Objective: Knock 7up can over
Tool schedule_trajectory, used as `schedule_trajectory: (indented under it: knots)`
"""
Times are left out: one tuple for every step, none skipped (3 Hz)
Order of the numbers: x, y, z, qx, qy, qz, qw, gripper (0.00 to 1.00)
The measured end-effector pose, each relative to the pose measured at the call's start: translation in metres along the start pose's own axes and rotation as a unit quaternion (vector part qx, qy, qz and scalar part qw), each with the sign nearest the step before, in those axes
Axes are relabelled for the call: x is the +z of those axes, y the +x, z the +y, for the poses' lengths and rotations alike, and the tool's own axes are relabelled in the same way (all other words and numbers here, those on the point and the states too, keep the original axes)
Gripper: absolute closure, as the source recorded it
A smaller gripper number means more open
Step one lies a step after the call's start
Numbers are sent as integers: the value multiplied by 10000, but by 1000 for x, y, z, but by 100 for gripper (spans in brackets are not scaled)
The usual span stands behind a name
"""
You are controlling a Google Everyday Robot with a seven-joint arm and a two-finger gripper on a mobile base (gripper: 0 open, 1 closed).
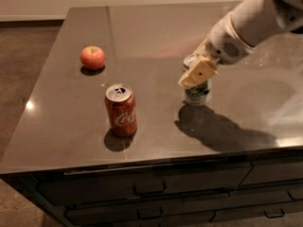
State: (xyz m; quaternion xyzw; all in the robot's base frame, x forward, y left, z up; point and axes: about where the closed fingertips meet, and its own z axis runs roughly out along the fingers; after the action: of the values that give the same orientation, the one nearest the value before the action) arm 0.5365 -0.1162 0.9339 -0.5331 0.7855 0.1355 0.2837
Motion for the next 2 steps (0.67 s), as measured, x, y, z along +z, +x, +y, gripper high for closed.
schedule_trajectory:
  knots:
    - [6, -10, -14, -84, -74, 891, 9960, 100]
    - [20, -20, -22, -379, -297, 1706, 9842, 100]
